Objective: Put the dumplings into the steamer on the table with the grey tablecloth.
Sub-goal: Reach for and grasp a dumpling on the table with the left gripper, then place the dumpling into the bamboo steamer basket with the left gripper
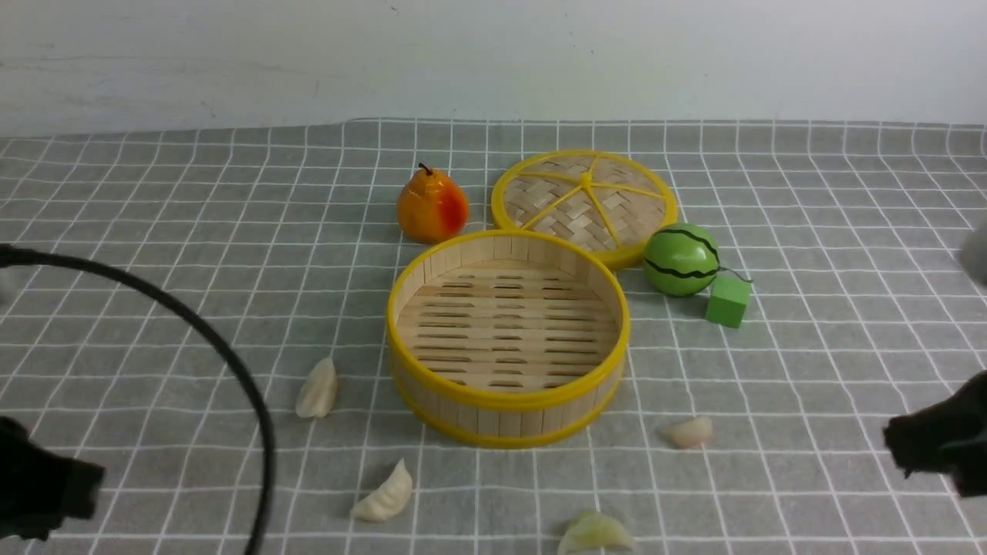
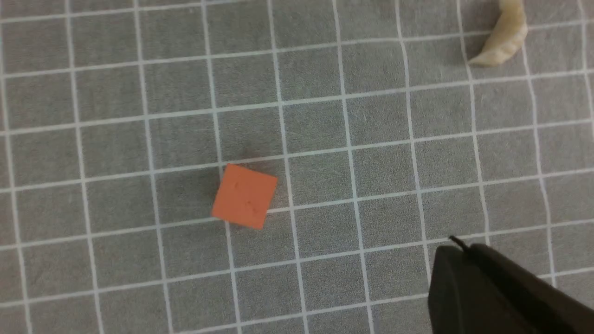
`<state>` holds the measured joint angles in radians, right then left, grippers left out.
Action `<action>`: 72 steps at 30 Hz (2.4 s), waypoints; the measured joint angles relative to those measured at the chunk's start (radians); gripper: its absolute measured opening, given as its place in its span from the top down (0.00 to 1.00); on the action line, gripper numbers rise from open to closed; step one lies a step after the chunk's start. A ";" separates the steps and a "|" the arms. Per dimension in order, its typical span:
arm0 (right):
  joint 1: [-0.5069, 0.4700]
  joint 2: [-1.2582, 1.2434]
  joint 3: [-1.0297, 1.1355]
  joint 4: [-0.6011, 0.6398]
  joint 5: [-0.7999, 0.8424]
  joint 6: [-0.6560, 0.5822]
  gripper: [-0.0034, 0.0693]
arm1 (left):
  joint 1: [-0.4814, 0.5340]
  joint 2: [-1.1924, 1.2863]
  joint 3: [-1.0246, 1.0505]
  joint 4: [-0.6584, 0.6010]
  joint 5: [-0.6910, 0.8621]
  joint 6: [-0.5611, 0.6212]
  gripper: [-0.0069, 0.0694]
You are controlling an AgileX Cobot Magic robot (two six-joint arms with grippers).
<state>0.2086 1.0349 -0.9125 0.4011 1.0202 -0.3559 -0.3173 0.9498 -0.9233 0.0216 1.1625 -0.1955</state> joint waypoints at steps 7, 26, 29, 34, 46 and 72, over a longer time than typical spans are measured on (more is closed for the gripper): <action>0.337 0.160 -0.040 -0.267 0.090 0.138 0.96 | -0.076 0.305 -0.145 0.013 -0.020 -0.057 0.68; 0.371 0.163 -0.047 -0.336 0.038 0.210 0.94 | 0.041 0.850 -0.416 -0.004 -0.242 -0.016 0.19; 0.371 0.163 -0.047 -0.343 0.030 0.215 0.94 | 0.041 0.907 -0.442 -0.005 -0.259 -0.015 0.20; 0.371 0.163 -0.047 -0.365 0.029 0.229 0.93 | 0.041 1.007 -0.464 -0.011 -0.299 -0.015 0.20; 0.371 0.163 -0.047 -0.376 0.018 0.243 0.92 | 0.041 1.053 -0.465 -0.014 -0.372 -0.015 0.56; 0.371 -0.168 -0.047 -0.349 0.102 0.290 0.91 | -0.277 1.329 -1.248 -0.022 -0.119 -0.173 0.56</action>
<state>0.5799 0.8672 -0.9592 0.0519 1.1225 -0.0661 -0.5945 2.2784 -2.1712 0.0000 1.0432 -0.3685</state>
